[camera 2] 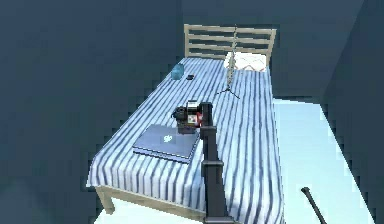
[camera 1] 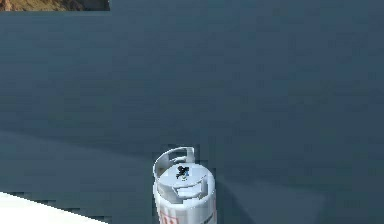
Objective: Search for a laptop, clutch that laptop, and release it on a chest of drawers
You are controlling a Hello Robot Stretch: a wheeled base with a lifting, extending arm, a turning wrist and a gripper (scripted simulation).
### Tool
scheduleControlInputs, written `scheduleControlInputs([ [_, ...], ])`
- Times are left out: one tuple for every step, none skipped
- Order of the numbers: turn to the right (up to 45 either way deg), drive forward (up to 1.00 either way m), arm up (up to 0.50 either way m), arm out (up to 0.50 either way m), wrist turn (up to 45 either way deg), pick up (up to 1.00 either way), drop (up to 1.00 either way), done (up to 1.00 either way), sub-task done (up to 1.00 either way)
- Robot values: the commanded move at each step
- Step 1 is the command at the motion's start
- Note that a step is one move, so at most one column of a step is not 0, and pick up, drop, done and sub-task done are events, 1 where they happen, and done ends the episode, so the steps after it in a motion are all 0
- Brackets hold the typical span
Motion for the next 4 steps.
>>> scheduleControlInputs([
  [0.0,0.0,0.0,0.0,3.0,0.0,0.0,0.0,0.0],
  [0.0,0.0,-0.3,0.0,0.0,0.0,0.0,0.0,0.0],
  [0.0,0.0,0.0,0.0,0.0,1.0,0.0,0.0,0.0],
  [0.0,0.0,0.1,0.0,0.0,0.0,0.0,0.0,0.0],
])
